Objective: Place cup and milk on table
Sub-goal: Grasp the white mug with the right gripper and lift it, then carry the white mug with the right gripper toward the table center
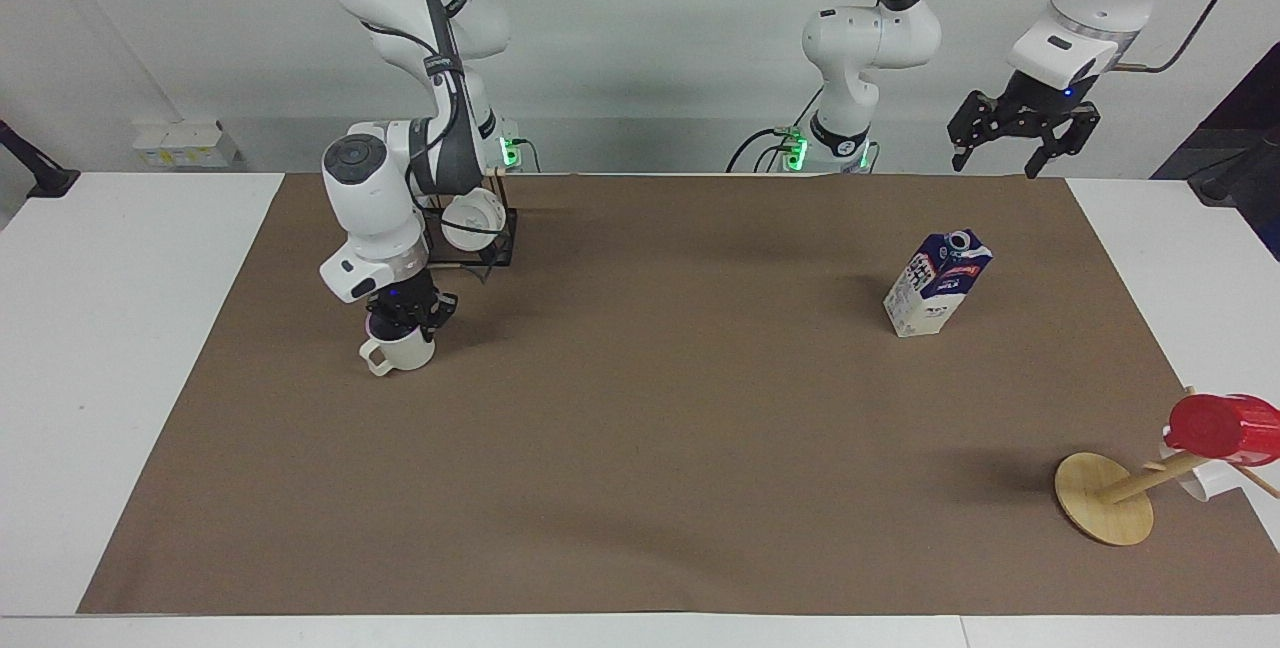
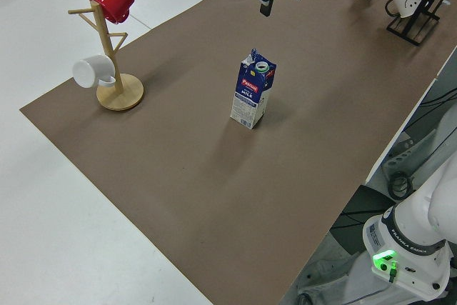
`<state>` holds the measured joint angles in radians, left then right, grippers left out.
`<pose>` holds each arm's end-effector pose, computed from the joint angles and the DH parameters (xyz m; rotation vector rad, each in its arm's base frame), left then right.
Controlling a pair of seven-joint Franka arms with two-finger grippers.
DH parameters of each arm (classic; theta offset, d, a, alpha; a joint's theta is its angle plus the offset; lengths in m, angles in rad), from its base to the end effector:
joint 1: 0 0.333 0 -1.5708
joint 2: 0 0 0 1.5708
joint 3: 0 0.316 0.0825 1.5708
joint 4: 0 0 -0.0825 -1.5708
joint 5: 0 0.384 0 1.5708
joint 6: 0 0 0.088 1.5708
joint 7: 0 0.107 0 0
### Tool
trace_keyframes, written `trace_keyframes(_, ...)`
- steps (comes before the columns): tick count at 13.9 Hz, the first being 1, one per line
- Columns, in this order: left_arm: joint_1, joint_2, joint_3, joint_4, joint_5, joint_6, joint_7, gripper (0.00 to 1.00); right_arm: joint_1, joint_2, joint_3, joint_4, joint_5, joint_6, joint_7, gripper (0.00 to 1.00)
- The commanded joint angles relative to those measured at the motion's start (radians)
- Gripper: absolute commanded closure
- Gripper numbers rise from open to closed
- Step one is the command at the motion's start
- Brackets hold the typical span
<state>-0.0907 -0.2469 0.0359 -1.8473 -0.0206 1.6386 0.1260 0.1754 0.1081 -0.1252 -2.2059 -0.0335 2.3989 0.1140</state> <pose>0.4804 -0.0264 0.6271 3.1003 -0.2809 0.0608 0.5507 0.0279 0.3405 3.1080 -0.0603 0.1374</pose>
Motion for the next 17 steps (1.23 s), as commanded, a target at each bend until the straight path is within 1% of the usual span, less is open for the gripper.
trace_keyframes(1, -0.017, 0.005, 0.013, 0.019, 0.019, -0.019, 0.001, 0.00, -0.014, 0.013, 0.009, 0.023, -0.008, 0.003, 0.041, 1.00)
trace_keyframes(3, -0.018, 0.005, 0.012, 0.017, 0.019, -0.020, 0.000, 0.00, 0.002, 0.022, 0.009, 0.072, -0.008, -0.006, 0.180, 1.00)
trace_keyframes(7, -0.017, 0.005, 0.013, 0.017, 0.019, -0.020, 0.000, 0.00, 0.064, 0.025, 0.009, 0.207, 0.033, -0.098, 0.413, 1.00)
trace_keyframes(9, -0.018, 0.005, 0.012, 0.017, 0.019, -0.020, 0.000, 0.00, 0.079, 0.027, 0.010, 0.288, 0.032, -0.159, 0.516, 1.00)
trace_keyframes(11, -0.017, 0.005, 0.013, 0.017, 0.019, -0.020, 0.001, 0.00, 0.128, 0.044, 0.010, 0.363, 0.029, -0.246, 0.570, 1.00)
trace_keyframes(12, -0.017, 0.003, 0.013, 0.017, 0.019, -0.022, 0.001, 0.00, 0.163, 0.059, 0.010, 0.402, 0.017, -0.271, 0.614, 1.00)
trace_keyframes(14, -0.017, 0.003, 0.015, 0.016, 0.019, -0.022, 0.001, 0.00, 0.216, 0.074, 0.010, 0.445, 0.014, -0.308, 0.679, 1.00)
trace_keyframes(16, -0.017, 0.003, 0.015, 0.016, 0.019, -0.022, 0.001, 0.00, 0.257, 0.078, 0.010, 0.448, 0.012, -0.313, 0.720, 1.00)
trace_keyframes(17, -0.015, 0.003, 0.015, 0.016, 0.019, -0.022, 0.001, 0.00, 0.295, 0.093, 0.009, 0.448, 0.012, -0.311, 0.758, 1.00)
